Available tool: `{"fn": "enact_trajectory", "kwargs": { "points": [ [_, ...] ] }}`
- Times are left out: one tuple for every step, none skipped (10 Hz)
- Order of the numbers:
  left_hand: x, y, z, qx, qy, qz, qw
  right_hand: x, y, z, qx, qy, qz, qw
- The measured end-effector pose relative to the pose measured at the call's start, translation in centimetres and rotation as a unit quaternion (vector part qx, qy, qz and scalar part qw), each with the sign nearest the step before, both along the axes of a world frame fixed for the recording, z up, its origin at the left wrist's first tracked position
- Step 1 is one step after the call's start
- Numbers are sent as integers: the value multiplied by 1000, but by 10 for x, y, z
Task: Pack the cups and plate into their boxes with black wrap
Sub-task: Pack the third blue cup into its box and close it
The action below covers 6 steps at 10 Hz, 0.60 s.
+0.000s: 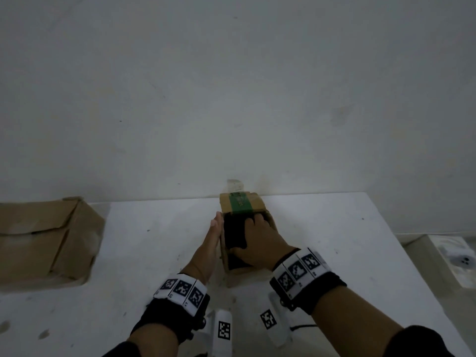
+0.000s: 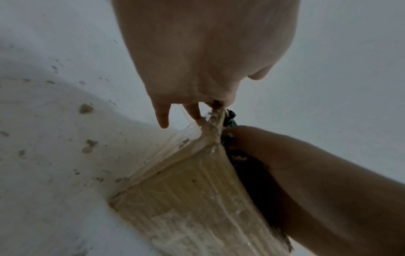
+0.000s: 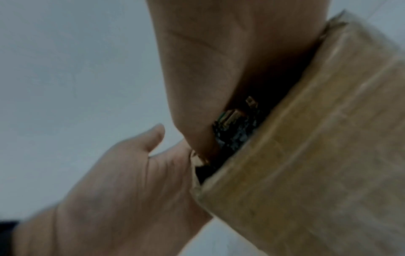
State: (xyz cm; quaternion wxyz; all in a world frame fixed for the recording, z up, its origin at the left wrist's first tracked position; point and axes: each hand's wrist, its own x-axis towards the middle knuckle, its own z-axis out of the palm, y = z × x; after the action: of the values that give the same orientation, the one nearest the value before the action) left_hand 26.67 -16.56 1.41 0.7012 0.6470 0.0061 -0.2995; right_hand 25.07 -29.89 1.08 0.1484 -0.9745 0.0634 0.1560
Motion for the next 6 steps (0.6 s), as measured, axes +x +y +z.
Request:
{"fn": "enact_trajectory", "kwargs": {
  "points": [
    [2, -3, -3, -16, 8, -1, 1000, -5, 12, 1, -43, -98, 82, 991],
    [2, -1, -3, -5, 21, 0, 1000, -9, 11, -18, -71, -115, 127, 983],
    [-2, 4, -1, 37, -21, -12, 999, -13, 4, -30, -113, -136, 140, 974],
    [2, 2, -10, 43, -33, 2, 999, -9, -2, -25, -89, -144, 160, 972],
    [1, -1, -8, 31, -14, -6, 999, 2, -12, -3, -31, -199, 129, 971],
    [-2, -2, -5, 22, -1, 0, 1000, 13, -36, 0, 62, -221, -83, 970]
  ]
}}
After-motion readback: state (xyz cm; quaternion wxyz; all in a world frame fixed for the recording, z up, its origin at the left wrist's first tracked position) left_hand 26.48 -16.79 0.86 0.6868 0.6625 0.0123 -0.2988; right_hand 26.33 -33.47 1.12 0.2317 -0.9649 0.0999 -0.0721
